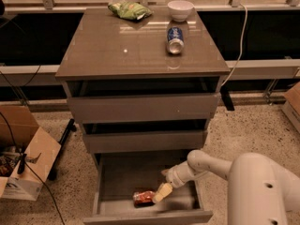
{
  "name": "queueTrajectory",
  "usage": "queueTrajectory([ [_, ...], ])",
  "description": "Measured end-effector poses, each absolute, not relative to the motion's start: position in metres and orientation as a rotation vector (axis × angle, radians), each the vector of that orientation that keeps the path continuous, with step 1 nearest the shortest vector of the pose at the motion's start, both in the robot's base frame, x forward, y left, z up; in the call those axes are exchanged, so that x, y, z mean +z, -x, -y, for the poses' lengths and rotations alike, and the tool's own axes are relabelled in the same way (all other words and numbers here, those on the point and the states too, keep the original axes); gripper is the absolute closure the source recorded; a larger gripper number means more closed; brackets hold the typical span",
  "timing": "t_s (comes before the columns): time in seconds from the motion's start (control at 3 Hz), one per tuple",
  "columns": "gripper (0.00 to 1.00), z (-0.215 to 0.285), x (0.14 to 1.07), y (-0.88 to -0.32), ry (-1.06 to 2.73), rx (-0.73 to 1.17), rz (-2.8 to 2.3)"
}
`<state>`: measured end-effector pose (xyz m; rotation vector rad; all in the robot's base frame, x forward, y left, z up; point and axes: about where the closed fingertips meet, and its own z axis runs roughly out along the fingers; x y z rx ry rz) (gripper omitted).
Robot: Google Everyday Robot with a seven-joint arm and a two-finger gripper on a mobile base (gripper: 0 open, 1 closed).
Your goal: Pick coke can from bottom drawer and place on counter
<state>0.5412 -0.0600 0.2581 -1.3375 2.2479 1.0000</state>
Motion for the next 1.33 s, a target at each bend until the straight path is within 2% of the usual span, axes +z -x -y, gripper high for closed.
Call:
queueTrajectory([
  [0.33,0.0,0.056,0.195,-0.552,1.303,1.096,-2.327],
  [0.67,0.0,0.064,0.204,-0.574,1.28,1.04,-2.307],
  [1.33,0.0,0.027,0.198,-0.564,1.275,0.963,-2.264],
])
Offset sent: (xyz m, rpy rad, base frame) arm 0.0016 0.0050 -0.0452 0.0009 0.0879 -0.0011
